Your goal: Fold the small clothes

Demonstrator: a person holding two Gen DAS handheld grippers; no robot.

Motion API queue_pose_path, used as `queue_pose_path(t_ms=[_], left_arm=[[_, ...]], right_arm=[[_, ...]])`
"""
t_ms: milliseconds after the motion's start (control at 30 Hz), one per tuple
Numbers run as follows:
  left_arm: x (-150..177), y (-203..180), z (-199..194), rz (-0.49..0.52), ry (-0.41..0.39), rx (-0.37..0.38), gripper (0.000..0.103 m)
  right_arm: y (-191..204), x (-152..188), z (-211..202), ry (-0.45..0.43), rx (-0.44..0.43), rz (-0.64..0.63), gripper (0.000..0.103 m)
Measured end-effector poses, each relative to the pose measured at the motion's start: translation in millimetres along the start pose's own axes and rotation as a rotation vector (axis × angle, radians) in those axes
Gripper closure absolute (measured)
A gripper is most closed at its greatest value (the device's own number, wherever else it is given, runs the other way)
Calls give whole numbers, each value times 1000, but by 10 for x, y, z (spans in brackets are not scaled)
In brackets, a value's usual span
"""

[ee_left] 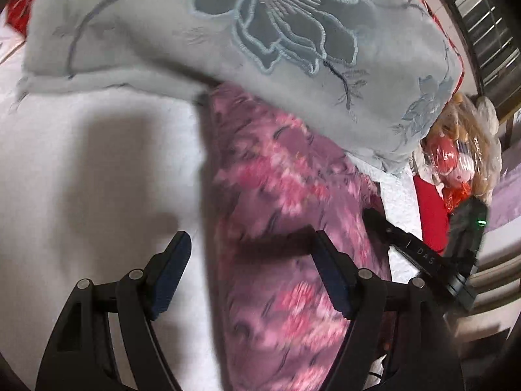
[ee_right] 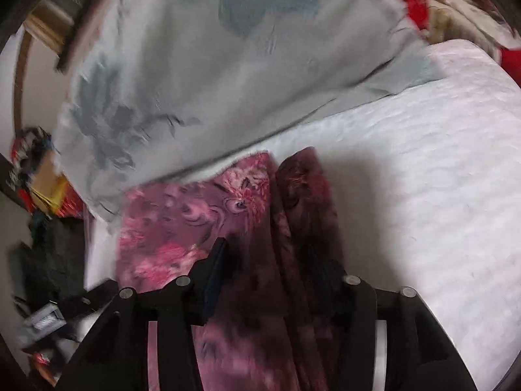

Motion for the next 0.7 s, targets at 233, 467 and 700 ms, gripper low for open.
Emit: queue_pose_path(t_ms=[233, 467, 700], left_arm=[[-123, 29, 432, 9, 60, -86, 29], [121, -71, -268, 47, -33, -49, 33], [846, -154, 55, 177, 64, -222, 28]], right_arm=[[-226, -1, 68, -31, 32, -9, 95], [-97, 94, -548, -168, -85, -37, 87], [-42, 669, -272, -35, -11, -178, 91]])
Point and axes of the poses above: each gripper's, at about its wrist camera, not at the fingertips, and z roughly the way its jaws point, y to its left, x to its underside, the point moved 9 cm from there along z, roughly the way its jaws point, and after that the axes turned 6 degrees about x, right-handed, at the moved point
